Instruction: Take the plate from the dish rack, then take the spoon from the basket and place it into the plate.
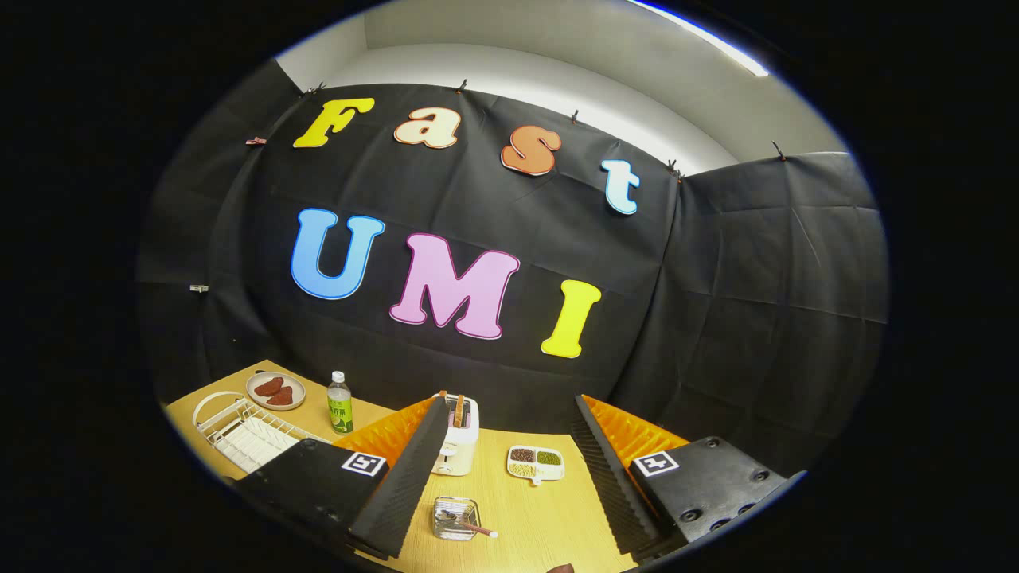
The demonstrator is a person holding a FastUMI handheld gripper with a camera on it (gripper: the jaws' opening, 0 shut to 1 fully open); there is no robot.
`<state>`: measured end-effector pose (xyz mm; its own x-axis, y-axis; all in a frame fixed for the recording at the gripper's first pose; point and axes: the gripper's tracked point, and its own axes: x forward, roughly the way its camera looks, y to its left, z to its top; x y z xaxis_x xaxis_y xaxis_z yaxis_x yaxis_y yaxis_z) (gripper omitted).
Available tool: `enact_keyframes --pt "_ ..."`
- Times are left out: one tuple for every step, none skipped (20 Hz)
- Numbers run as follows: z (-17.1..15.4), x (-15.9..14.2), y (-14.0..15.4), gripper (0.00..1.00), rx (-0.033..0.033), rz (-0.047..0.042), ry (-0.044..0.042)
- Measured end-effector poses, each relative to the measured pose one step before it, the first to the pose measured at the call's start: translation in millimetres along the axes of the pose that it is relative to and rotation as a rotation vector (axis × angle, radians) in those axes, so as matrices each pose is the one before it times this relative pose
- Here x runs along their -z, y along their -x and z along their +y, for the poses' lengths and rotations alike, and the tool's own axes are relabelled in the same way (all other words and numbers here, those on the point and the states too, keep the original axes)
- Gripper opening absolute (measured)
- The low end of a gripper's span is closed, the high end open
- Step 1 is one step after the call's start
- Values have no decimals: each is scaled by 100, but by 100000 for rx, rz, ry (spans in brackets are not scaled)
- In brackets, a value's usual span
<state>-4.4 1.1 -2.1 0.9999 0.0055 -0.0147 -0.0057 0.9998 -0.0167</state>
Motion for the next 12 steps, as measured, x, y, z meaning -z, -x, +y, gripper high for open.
enact_keyframes --pt "81 38 -16 96 -78 -106 38" --pt "75 -34 -46 96 76 -91 73" --pt "55 69 9 96 -82 72 144" --pt "136 -69 -27 96 -185 127 115" --pt "74 42 -21 97 -65 83 122" --pt "72 -65 5 97 -74 3 23" --pt "43 -9 -42 97 22 -120 16" --pt "79 21 -47 96 148 102 0" --pt "109 121 -33 97 -234 287 -118" --pt "92 -13 -43 96 -65 249 -156" --pt "55 61 -24 96 27 165 -67" --pt "36 -40 48 97 -1 -15 -7"
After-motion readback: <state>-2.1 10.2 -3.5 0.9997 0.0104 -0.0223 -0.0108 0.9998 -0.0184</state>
